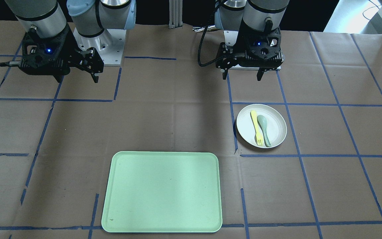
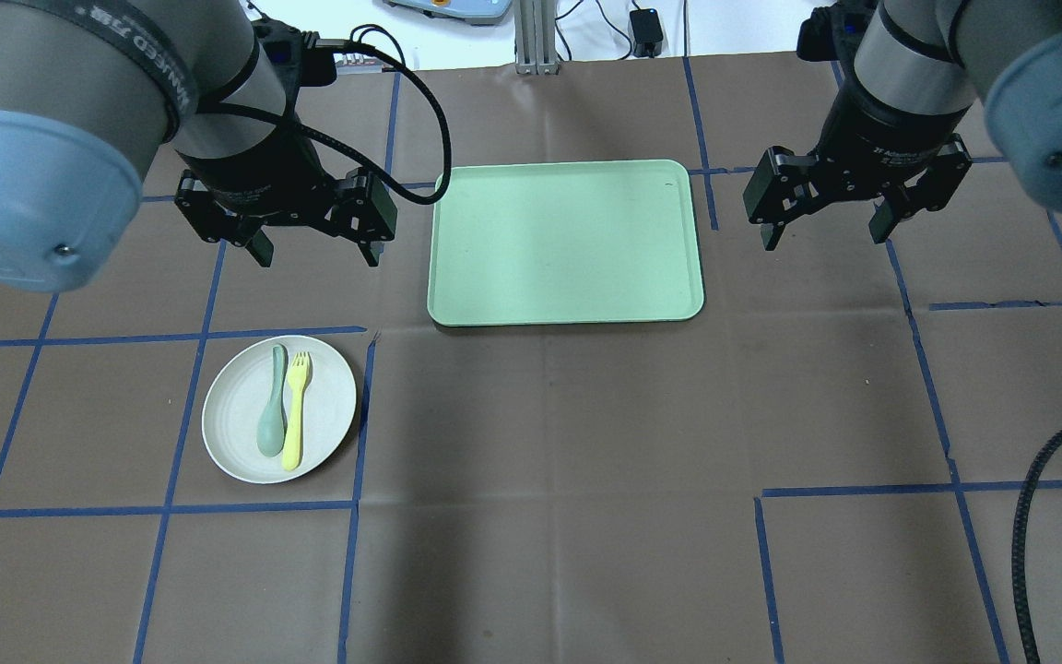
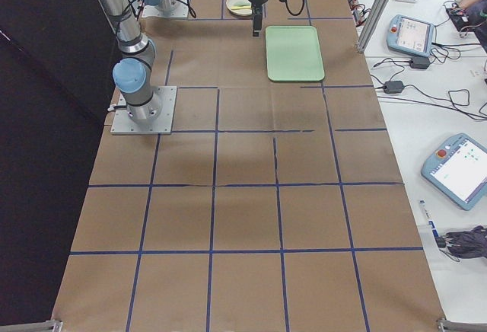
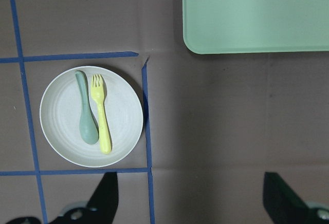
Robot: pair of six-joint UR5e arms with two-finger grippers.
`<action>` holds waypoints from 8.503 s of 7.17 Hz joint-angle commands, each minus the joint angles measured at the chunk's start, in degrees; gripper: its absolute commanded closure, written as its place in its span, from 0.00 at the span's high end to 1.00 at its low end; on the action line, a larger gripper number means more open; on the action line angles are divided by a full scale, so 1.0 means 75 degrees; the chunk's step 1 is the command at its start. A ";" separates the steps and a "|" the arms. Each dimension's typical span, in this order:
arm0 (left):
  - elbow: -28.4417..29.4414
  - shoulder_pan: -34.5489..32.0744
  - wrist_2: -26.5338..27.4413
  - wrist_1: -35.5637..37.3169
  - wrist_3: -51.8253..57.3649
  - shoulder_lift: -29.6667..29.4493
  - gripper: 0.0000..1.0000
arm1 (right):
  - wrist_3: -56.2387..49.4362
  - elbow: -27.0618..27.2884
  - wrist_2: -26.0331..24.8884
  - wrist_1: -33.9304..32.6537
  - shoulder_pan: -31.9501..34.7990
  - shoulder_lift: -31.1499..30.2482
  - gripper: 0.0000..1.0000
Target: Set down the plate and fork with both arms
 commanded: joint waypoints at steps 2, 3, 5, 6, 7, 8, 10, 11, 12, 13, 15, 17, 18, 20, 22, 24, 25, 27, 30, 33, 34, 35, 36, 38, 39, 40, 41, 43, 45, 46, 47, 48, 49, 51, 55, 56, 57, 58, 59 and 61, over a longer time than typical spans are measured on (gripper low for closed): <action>-0.0004 0.0007 0.0016 0.0021 -0.0002 -0.0018 1.00 | -0.0002 0.0000 -0.0007 -0.0002 -0.0009 0.0000 1.00; -0.0004 0.0007 0.0005 0.0021 -0.0002 -0.0018 1.00 | -0.0002 0.0000 0.0005 0.0010 0.0002 0.0000 1.00; -0.0004 -0.0005 0.0016 0.0044 -0.0002 -0.0065 1.00 | -0.0002 0.0000 0.0005 -0.0002 0.0002 0.0000 1.00; 0.0054 -0.0016 0.0039 -0.0013 -0.0013 0.0016 1.00 | -0.0002 0.0000 0.0005 -0.0002 0.0002 0.0000 1.00; 0.0112 -0.0016 0.0005 -0.0049 -0.0013 0.0040 1.00 | -0.0002 0.0000 0.0005 -0.0002 0.0002 0.0000 1.00; 0.0159 -0.0028 0.0004 -0.0072 -0.0013 0.0063 1.00 | -0.0002 0.0000 0.0005 -0.0002 0.0002 0.0000 1.00; 0.0241 0.0042 -0.0089 0.0032 -0.0107 0.0017 1.00 | -0.0002 0.0000 0.0005 -0.0002 0.0002 0.0000 1.00; 0.0242 0.0031 -0.0031 -0.0072 -0.0142 0.0133 1.00 | -0.0002 0.0000 0.0005 0.0010 0.0002 0.0000 1.00; 0.0160 -0.0016 -0.0054 -0.0107 -0.0142 0.0424 1.00 | -0.0002 0.0000 0.0005 0.0010 0.0002 0.0000 1.00; -0.0107 0.0042 -0.0008 -0.0154 -0.0142 0.0357 1.00 | -0.0002 0.0000 0.0005 -0.0002 0.0002 0.0000 1.00; -0.1297 0.0600 -0.0030 0.0194 0.0347 0.0345 1.00 | -0.0002 0.0000 0.0005 0.0010 0.0002 0.0000 1.00; -0.2868 0.1630 -0.0054 0.2145 0.2203 0.0543 1.00 | -0.0002 0.0000 0.0005 0.0010 0.0002 0.0000 1.00; -0.3142 0.2402 -0.0112 0.2270 0.2874 0.0509 1.00 | -0.0002 0.0000 0.0005 -0.0002 0.0002 0.0000 1.00; -0.3215 0.3657 -0.0113 0.2236 0.4421 0.0264 1.00 | -0.0002 0.0000 0.0005 0.0010 0.0002 0.0000 1.00; -0.3857 0.4456 -0.1069 0.2910 0.4930 -0.0168 1.00 | -0.0002 0.0000 0.0005 0.0010 0.0002 0.0000 1.00; -0.4047 0.5102 -0.1144 0.3290 0.5294 -0.0730 1.00 | -0.0002 0.0000 0.0005 0.0010 0.0002 0.0000 1.00; -0.4036 0.5255 -0.1248 0.3407 0.5295 -0.1070 0.99 | -0.0002 0.0000 0.0017 0.0010 0.0002 0.0000 1.00; -0.4024 0.5561 -0.1718 0.3560 0.5319 -0.1599 0.94 | -0.0002 0.0000 0.0017 0.0010 -0.0009 0.0000 1.00; -0.4048 0.5550 -0.1718 0.3923 0.5272 -0.1846 0.68 | -0.0002 0.0000 0.0029 0.0010 -0.0009 0.0000 1.00; -0.4047 0.5550 -0.1730 0.3935 0.5201 -0.1928 0.64 | -0.0002 0.0000 0.0029 0.0010 0.0002 0.0000 1.00; -0.4047 0.5538 -0.1742 0.3935 0.5190 -0.1928 0.61 | 0.0010 0.0000 0.0040 0.0010 0.0002 0.0000 1.00; -0.4047 0.5538 -0.1742 0.3924 0.5178 -0.1928 0.54 | -0.0002 0.0000 0.0040 0.0010 0.0002 0.0000 1.00; -0.4047 0.5538 -0.1753 0.3923 0.5178 -0.1940 0.47 | -0.0002 0.0000 0.0040 0.0010 0.0002 0.0000 1.00; -0.4036 0.5538 -0.1742 0.3935 0.5178 -0.2045 0.41 | -0.0002 0.0000 0.0040 0.0010 0.0002 0.0000 1.00; -0.4013 0.5515 -0.1753 0.3935 0.5155 -0.2011 0.41 | 0.0010 0.0000 0.0040 0.0010 0.0002 0.0000 1.00; -0.4036 0.5492 -0.1753 0.3935 0.5097 -0.1976 0.37 | 0.0010 0.0000 0.0040 0.0010 0.0002 0.0000 1.00; -0.4047 0.5480 -0.1846 0.3935 0.5096 -0.1999 0.32 | 0.0010 0.0000 0.0040 0.0010 0.0002 0.0000 1.00; -0.4047 0.5480 -0.1918 0.3935 0.5108 -0.1999 0.16 | 0.0010 0.0000 0.0040 0.0010 0.0002 0.0000 1.00; -0.3978 0.5445 -0.1929 0.3935 0.5084 -0.1952 0.02 | -0.0002 0.0000 0.0040 0.0010 0.0002 0.0000 1.00; -0.3966 0.5421 -0.1976 0.3947 0.5107 -0.1929 0.01 | -0.0002 0.0000 0.0040 -0.0002 0.0002 0.0000 1.00; -0.3954 0.5409 -0.2440 0.3993 0.5096 -0.1905 0.00 | 0.0010 0.0000 0.0040 0.0010 0.0002 0.0000 1.00; -0.3803 0.5293 -0.2596 0.4005 0.5108 -0.1940 0.00 | 0.0010 0.0000 0.0040 0.0010 0.0002 0.0000 1.00; -0.3407 0.4909 -0.2597 0.4017 0.5108 -0.1929 0.00 | -0.0002 0.0000 0.0040 0.0010 0.0002 0.0000 1.00; -0.2505 0.3938 -0.2690 0.4006 0.4992 -0.2173 0.00 | 0.0010 0.0000 0.0040 0.0010 0.0002 0.0000 1.00; -0.0060 0.1594 -0.3066 0.3959 0.2710 -0.3937 0.00 | -0.0002 0.0000 0.0040 0.0010 0.0002 0.0000 1.00; 0.0761 0.1125 -0.3054 0.3877 0.2462 -0.4640 0.01 | -0.0002 0.0000 0.0040 0.0010 0.0002 0.0000 1.00; 0.1488 0.0749 -0.3054 0.3784 0.2169 -0.5227 0.01 | -0.0002 0.0000 0.0040 0.0010 0.0002 0.0000 1.00; 0.2052 0.0397 -0.3054 0.3748 0.1876 -0.5709 0.01 | 0.0010 0.0000 0.0040 0.0010 0.0002 0.0000 1.00; 0.2394 0.0278 -0.3031 0.3539 0.1839 -0.5969 0.01 | -0.0002 0.0000 0.0040 0.0010 0.0002 0.0000 1.00; 0.2386 0.0265 -0.2984 0.3234 0.1838 -0.5972 0.03 | -0.0002 0.0000 0.0040 0.0010 0.0002 0.0000 1.00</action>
